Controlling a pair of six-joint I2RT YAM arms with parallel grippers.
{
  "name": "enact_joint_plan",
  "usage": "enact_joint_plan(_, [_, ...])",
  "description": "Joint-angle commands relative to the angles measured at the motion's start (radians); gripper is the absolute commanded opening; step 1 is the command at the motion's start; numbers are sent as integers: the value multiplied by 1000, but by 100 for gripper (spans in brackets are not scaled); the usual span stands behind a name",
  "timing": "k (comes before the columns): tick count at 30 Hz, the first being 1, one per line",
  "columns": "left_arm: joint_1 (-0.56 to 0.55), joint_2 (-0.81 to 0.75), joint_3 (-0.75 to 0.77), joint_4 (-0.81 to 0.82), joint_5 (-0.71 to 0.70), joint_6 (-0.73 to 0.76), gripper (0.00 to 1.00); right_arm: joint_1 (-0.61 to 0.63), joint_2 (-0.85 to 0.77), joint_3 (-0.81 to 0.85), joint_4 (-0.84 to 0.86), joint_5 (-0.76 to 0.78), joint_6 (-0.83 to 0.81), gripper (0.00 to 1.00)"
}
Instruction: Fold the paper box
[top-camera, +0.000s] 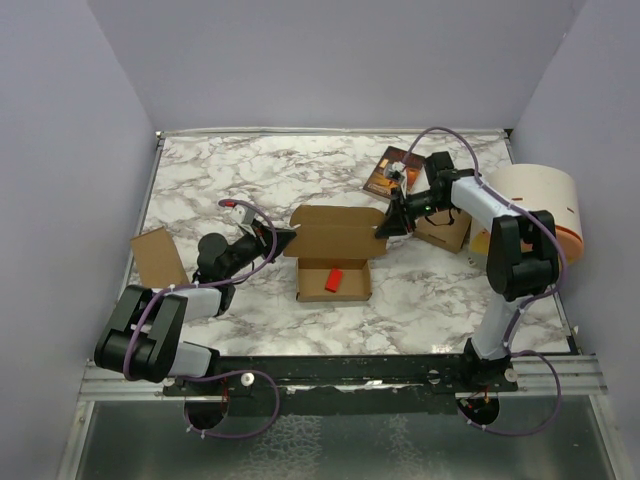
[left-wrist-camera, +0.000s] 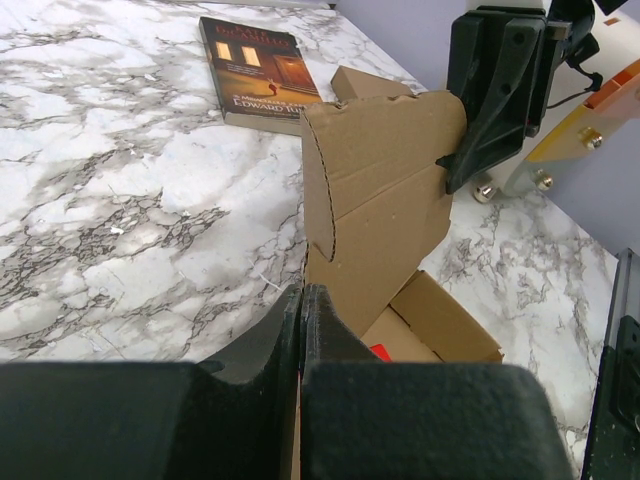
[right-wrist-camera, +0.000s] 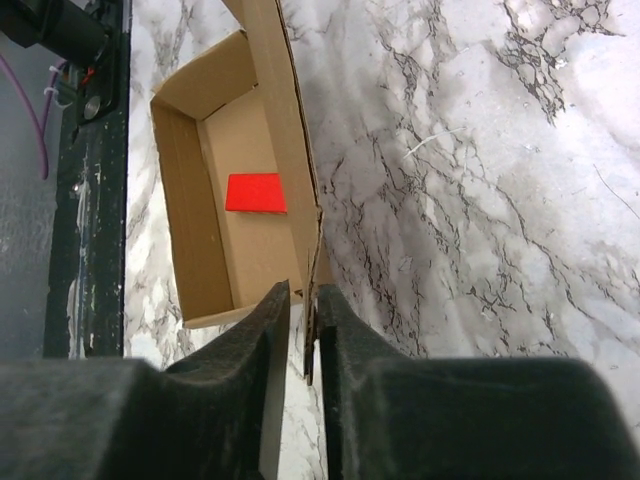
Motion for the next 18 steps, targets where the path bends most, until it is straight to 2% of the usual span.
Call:
enact_joint_plan(1, [-3, -6, 7, 15, -4, 12, 0, 14, 28, 38, -39, 2, -31, 14])
enact_joint_plan(6, [-3, -11, 11, -5, 5, 15, 0, 14, 26, 43, -39, 13, -28, 9])
enact_joint_plan(10, [-3, -21, 34, -80, 33, 33, 1, 14, 13, 53, -55, 14, -49, 3])
enact_joint_plan(15, [-3, -53, 90, -240, 71, 44, 36, 14, -12, 79, -98, 29, -99, 1])
enact_joint_plan(18, [-3, -66, 126, -315, 103, 35, 52, 14, -24, 93, -133, 51, -140, 1])
